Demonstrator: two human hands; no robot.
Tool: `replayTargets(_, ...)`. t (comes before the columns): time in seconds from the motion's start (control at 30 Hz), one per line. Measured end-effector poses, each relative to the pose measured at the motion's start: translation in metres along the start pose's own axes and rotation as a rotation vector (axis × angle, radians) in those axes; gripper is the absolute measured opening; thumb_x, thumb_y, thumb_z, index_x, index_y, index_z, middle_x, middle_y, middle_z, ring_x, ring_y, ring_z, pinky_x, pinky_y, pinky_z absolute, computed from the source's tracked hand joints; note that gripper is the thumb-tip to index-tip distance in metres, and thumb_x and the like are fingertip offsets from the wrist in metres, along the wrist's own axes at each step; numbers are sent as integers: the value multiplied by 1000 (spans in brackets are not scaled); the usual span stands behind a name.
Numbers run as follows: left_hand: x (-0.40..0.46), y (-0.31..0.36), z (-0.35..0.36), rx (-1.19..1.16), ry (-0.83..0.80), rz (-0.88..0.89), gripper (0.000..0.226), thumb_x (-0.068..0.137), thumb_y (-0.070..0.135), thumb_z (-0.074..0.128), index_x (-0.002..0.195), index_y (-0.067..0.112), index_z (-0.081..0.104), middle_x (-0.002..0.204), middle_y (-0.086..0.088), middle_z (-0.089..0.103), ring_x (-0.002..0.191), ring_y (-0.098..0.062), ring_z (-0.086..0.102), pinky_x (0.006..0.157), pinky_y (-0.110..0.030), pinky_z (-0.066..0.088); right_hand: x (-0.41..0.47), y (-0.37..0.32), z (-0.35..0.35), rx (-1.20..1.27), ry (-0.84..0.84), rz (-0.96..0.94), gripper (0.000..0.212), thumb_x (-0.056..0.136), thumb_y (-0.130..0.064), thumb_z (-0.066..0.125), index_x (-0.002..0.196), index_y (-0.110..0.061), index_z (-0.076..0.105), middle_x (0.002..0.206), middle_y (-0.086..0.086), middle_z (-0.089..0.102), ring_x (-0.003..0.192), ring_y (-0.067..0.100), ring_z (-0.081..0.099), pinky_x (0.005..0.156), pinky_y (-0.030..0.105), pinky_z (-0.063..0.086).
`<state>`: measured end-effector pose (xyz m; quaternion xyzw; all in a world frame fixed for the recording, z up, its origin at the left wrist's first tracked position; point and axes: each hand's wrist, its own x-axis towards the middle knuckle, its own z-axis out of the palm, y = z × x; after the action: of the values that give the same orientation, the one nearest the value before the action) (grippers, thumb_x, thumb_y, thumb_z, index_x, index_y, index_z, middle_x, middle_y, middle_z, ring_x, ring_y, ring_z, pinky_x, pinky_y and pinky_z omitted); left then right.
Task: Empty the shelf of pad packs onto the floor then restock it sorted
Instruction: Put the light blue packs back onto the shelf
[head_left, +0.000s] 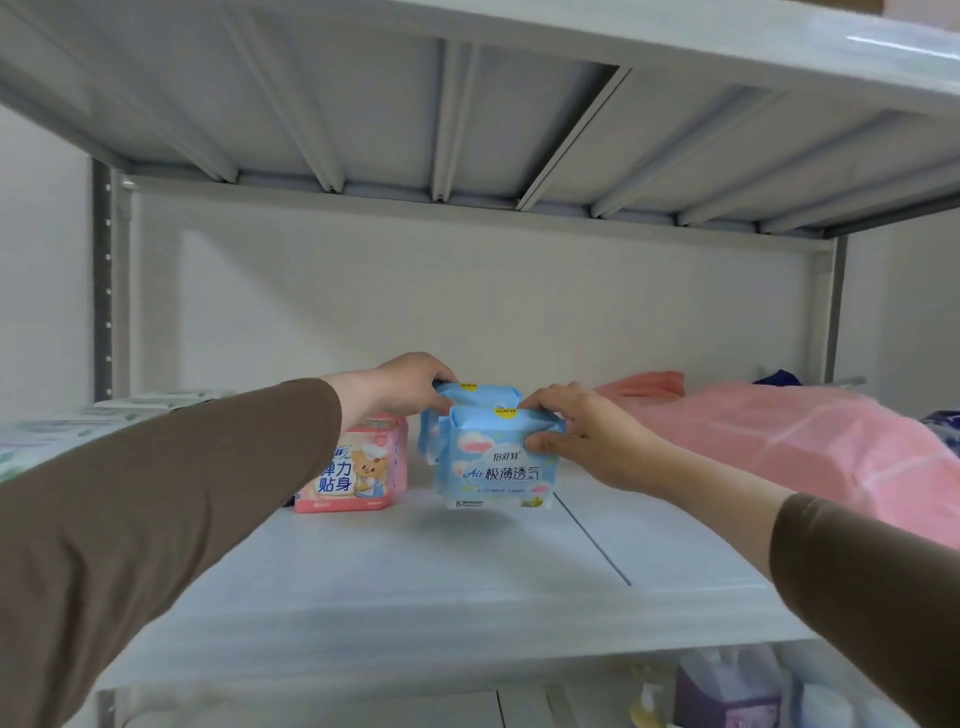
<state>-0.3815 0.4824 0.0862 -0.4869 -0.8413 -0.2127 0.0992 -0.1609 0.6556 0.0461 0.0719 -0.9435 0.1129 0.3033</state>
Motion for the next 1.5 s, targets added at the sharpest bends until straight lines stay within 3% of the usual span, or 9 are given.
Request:
replayTargets(0.17, 18, -23, 14, -50, -74, -49, 16, 83, 32, 72, 96, 23, 75, 86, 5, 73, 70, -10, 58, 63, -23, 45, 28, 9, 19, -21, -53, -21, 20, 93, -31, 64, 111, -29, 60, 100, -14, 59, 103, 11, 45, 91, 33, 41)
replayTargets(0.27, 27, -38, 16, -102, -118, -102, 19, 78, 39, 73, 93, 27, 76, 92, -3, 75, 71, -15, 58, 64, -31, 46, 42, 13, 29, -10, -84, -13, 15, 92, -31, 63, 107, -30, 60, 99, -13, 59, 103, 12, 46, 86, 27, 39)
replayTargets(0.4, 34, -53, 17, -75, -216, -144, 38, 61, 57, 70, 92, 35, 75, 96, -1, 75, 77, -18, 58, 70, -36, 46, 57, 22, 46, 29, -139, 21, 14, 86, -42, 61, 99, -38, 58, 97, -15, 61, 102, 13, 49, 90, 38, 43)
replayTargets(0.63, 39, -54, 7, -35, -302, -163, 31, 90, 54, 61, 104, 30, 76, 103, 9, 74, 95, -12, 66, 94, -31, 49, 72, 32, 65, 70, -143, 60, 14, 89, -35, 66, 101, -30, 62, 96, -9, 61, 95, 16, 52, 88, 40, 46)
replayTargets(0.8, 43, -59, 1, 49, -306, -170, 41, 93, 60, 50, 102, 28, 75, 100, 10, 72, 96, -17, 64, 99, -36, 45, 80, 35, 73, 60, -117, 69, 22, 90, -32, 67, 111, -25, 63, 103, -5, 58, 95, 14, 52, 84, 33, 44)
replayTargets(1.07, 43, -58, 5, 55, -312, -139, 41, 98, 52, 48, 105, 21, 74, 101, 0, 71, 85, -12, 56, 90, -30, 44, 82, 39, 81, 29, -106, 74, 28, 95, -30, 60, 123, -27, 62, 114, -4, 52, 111, 17, 42, 94, 32, 38)
replayTargets(1.2, 41, -59, 7, 16, -322, -123, 43, 99, 49, 48, 101, 13, 71, 89, 4, 66, 79, -13, 53, 81, -27, 42, 82, 41, 84, 26, -132, 111, 43, 99, -32, 54, 142, -30, 50, 124, -8, 50, 116, 13, 36, 99, 29, 32)
replayTargets(1.43, 36, -57, 7, -13, -317, -123, 37, 100, 48, 47, 82, 22, 65, 80, 6, 60, 75, -14, 50, 76, -28, 39, 80, 38, 86, 10, -160, 136, 48, 103, -31, 49, 150, -27, 38, 141, -9, 43, 118, 9, 29, 102, 24, 25)
replayTargets(1.5, 34, -57, 7, -28, -325, -119, 39, 99, 50, 47, 88, 18, 65, 84, 3, 61, 78, -16, 50, 77, -30, 40, 80, 37, 85, 6, -154, 138, 52, 103, -31, 49, 152, -27, 34, 145, -9, 41, 125, 13, 29, 107, 27, 25)
